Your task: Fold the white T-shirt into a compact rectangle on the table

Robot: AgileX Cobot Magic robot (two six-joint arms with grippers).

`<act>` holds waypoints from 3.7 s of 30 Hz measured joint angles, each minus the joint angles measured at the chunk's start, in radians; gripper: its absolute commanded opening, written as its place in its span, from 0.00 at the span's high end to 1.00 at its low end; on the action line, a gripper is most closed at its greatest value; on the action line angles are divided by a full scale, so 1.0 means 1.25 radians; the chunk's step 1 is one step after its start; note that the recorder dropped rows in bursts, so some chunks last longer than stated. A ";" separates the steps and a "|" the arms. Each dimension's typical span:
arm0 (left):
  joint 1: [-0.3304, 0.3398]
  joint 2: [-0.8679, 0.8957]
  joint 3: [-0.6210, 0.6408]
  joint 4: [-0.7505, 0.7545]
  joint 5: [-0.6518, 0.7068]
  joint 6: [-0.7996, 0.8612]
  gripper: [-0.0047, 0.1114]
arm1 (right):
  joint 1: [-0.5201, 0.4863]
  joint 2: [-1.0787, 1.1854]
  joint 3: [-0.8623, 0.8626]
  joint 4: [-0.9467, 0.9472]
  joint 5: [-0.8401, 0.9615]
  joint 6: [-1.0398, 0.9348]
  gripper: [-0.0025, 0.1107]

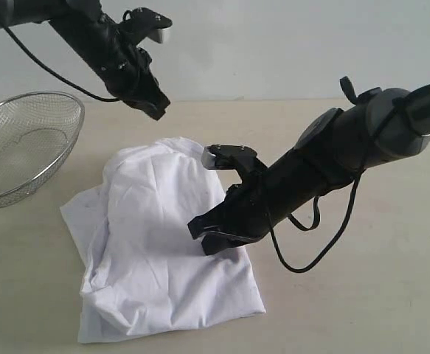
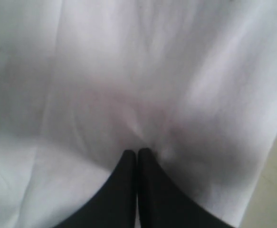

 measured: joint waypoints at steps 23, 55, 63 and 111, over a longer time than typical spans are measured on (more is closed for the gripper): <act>-0.130 -0.250 0.591 -0.047 0.143 -0.134 0.92 | 0.000 -0.080 0.001 -0.008 0.060 0.051 0.98; -0.130 -0.279 0.838 0.110 -0.044 -0.293 0.92 | 0.000 -0.080 0.001 -0.021 0.096 0.059 0.98; -0.130 -0.447 0.840 0.135 -0.027 -0.333 0.92 | 0.000 -0.080 0.001 -0.023 0.096 0.059 0.98; -0.130 -0.351 0.892 0.323 -0.149 -0.518 0.92 | 0.000 -0.080 0.001 -0.023 0.090 0.063 0.98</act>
